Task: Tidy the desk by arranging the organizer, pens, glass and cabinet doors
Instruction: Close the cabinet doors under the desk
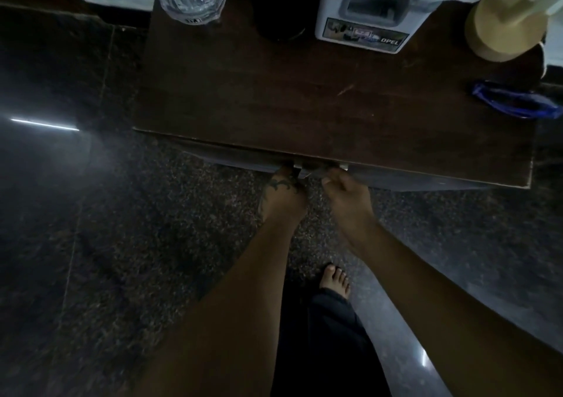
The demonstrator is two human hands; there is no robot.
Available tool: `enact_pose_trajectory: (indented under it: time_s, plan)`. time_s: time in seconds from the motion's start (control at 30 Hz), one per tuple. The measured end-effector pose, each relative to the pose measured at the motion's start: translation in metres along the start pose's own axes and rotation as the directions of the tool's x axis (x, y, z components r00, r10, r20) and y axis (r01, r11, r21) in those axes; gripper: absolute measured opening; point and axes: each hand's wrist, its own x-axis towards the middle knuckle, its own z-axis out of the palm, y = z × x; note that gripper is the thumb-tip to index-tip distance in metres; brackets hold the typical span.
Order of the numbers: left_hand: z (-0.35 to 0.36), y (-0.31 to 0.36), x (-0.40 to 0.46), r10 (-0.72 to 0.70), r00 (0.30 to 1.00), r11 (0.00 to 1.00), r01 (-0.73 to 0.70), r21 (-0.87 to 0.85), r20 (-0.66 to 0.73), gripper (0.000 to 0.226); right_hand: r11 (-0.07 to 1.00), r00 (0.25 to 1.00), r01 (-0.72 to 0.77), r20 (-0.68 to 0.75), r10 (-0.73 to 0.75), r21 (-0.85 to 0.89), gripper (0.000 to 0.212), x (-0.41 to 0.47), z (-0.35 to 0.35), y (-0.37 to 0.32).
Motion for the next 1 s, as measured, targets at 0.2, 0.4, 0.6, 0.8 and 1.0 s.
enact_pose_trajectory:
  time_s: [0.2, 0.4, 0.6, 0.8, 1.0]
  plan:
    - [-0.008, -0.014, -0.026, -0.054, 0.998, 0.994, 0.052, -0.094, -0.014, 0.042, 0.996, 0.997, 0.069, -0.030, -0.071, -0.049, 0.034, -0.015, 0.008, 0.008]
    - [-0.014, -0.034, -0.043, -0.069, 0.996, 0.986, 0.077, -0.149, 0.058, 0.039, 0.991, 0.985, 0.085, -0.143, -0.099, -0.106, 0.035, -0.027, 0.015, 0.020]
    - [-0.008, -0.065, -0.056, -0.054, 0.998, 0.983, 0.059, -0.173, 0.035, 0.032, 0.996, 0.994, 0.014, -0.109, -0.024, -0.088, 0.043, -0.048, 0.022, 0.037]
    - [-0.008, -0.093, -0.075, -0.128, 0.991, 0.985, 0.131, -0.116, 0.026, 0.036, 0.988, 0.991, -0.102, -0.095, 0.091, -0.117, 0.011, -0.076, 0.035, 0.044]
    - [0.000, -0.131, -0.088, -0.200, 0.980, 0.967, 0.193, -0.167, -0.022, 0.037, 0.968, 0.993, -0.118, -0.015, 0.117, -0.221, 0.024, -0.106, 0.052, 0.054]
